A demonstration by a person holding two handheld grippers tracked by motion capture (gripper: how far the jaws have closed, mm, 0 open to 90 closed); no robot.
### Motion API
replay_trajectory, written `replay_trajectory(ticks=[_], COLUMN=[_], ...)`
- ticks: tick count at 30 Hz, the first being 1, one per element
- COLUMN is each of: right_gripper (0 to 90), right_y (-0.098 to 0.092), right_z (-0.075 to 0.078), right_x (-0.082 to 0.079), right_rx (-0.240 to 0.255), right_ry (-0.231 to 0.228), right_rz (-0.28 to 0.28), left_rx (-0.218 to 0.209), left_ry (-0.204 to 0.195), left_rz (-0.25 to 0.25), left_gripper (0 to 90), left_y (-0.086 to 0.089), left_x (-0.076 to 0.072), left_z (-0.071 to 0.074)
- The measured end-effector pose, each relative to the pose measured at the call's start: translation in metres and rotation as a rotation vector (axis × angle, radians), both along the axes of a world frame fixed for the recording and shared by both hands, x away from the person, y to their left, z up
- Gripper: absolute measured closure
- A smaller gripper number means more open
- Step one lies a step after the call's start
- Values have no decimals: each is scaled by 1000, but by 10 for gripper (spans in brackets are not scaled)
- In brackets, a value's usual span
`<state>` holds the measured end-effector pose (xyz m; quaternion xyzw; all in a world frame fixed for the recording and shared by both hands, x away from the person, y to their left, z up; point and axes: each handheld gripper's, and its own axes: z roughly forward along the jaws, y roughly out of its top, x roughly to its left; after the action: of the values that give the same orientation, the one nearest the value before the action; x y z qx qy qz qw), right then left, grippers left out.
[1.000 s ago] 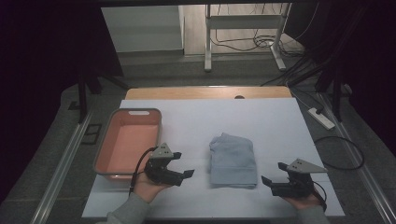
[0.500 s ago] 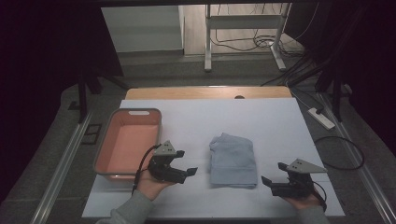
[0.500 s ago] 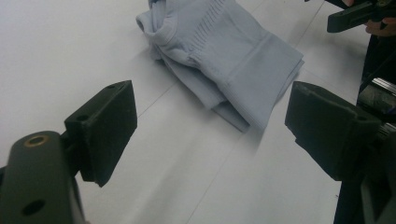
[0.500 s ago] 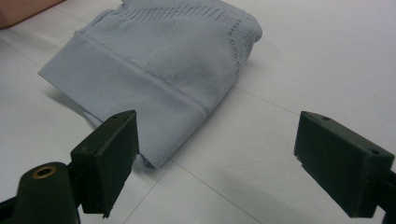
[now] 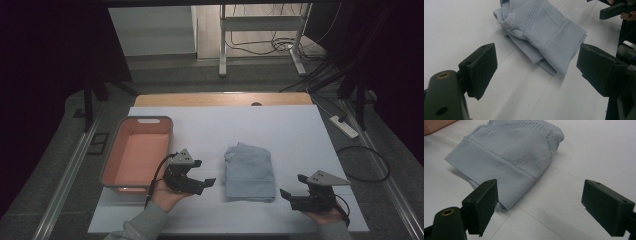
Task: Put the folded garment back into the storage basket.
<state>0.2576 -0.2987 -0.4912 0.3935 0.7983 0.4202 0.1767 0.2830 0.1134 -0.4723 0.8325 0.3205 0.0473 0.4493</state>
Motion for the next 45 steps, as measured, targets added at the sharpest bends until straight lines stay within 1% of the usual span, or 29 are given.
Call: replay_trajectory(ticks=[10, 20, 29, 31, 36, 40, 41, 42, 44, 45], right_gripper=[146, 146, 146, 146, 147, 147, 148, 148, 148, 148], right_y=[-1, -1, -1, -1, -2, -2, -2, -2, -2, -2], right_z=[0, -1, 0, 0, 0, -1, -1, -1, -1, -1], right_x=[1, 2, 3, 3, 2, 2, 2, 2, 2, 2], right_rx=[7, 16, 19, 19, 20, 19, 18, 18, 17, 17], right_ry=[2, 6, 0, 1, 2, 2, 2, 2, 2, 4], right_rz=[-1, -3, 3, 3, 0, 1, 2, 2, 2, 2], left_rx=[3, 7, 6, 6, 9, 20, 18, 18, -5, -8], left_ry=[5, 27, 33, 43, 52, 68, 77, 77, 98, 103], left_rz=[9, 15, 16, 17, 19, 17, 13, 13, 7, 10], left_gripper=[162, 160, 160, 160, 160, 159, 159, 159, 159, 160], left_y=[-1, -10, -21, -23, -27, -32, -34, -34, -35, -37], left_x=[6, 14, 26, 29, 34, 39, 41, 41, 44, 45], left_z=[-1, -5, -5, -5, -5, -6, -6, -6, -6, -6])
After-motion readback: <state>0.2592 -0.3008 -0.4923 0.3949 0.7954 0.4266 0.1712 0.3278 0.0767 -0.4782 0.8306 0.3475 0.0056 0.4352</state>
